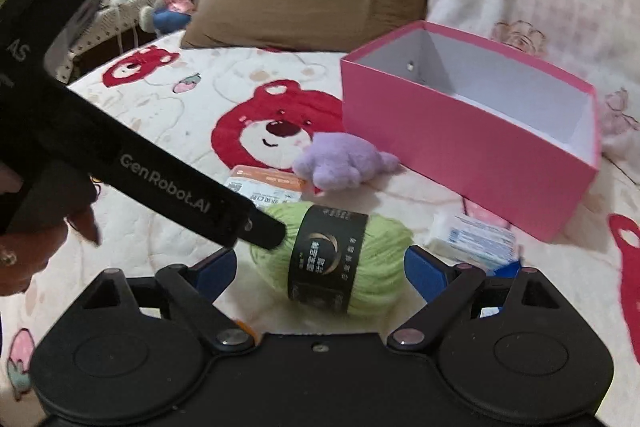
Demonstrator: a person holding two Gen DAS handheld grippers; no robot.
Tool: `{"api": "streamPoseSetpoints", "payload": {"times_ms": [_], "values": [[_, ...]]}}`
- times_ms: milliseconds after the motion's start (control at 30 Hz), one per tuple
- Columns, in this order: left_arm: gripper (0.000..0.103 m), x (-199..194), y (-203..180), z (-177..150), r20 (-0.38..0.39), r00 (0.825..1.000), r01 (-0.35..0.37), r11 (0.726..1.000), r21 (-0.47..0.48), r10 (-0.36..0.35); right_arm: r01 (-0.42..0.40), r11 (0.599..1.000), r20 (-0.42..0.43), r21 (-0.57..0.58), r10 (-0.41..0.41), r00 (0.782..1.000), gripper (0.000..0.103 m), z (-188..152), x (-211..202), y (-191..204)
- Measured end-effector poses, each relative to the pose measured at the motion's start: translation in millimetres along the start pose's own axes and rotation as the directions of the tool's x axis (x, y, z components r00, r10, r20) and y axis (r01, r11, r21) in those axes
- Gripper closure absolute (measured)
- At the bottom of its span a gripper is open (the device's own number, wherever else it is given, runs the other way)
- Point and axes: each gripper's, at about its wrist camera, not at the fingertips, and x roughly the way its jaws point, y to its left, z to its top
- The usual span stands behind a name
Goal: Organize objects
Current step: 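Move the left tool to the green yarn ball and close on it, then lift the green yarn ball with the left tool over the pink box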
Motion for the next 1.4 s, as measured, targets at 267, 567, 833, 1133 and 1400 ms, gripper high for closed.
{"api": "streamPoseSetpoints", "payload": {"times_ms": [267,567,833,1133,1400], "values": [[0.037,14,5,2,0.034,0.998,0.054,0.998,-0.042,-0.053,0.031,0.999,-0.053,0.042,-0.029,0.998,0.01,-11,32,-16],[0.05,20,12,-2,0.08,0.991,0.114,0.991,-0.075,-0.108,-0.043,0.996,-0.068,0.08,0.048,0.996,0.013,-8,50,-30],[0.06,33,25,1,0.051,0.986,0.163,0.976,-0.147,-0.157,-0.059,0.992,-0.085,0.112,0.068,0.994,0.017,-7,68,-33],[0.061,25,10,-1,0.061,0.985,0.17,0.979,-0.112,-0.164,0.001,0.995,-0.05,0.102,0.004,0.999,0.029,-8,54,-16],[0.061,13,2,7,0.056,0.978,0.203,0.976,-0.079,-0.199,0.027,0.996,-0.043,0.089,-0.023,0.999,0.029,-2,42,-14]]}}
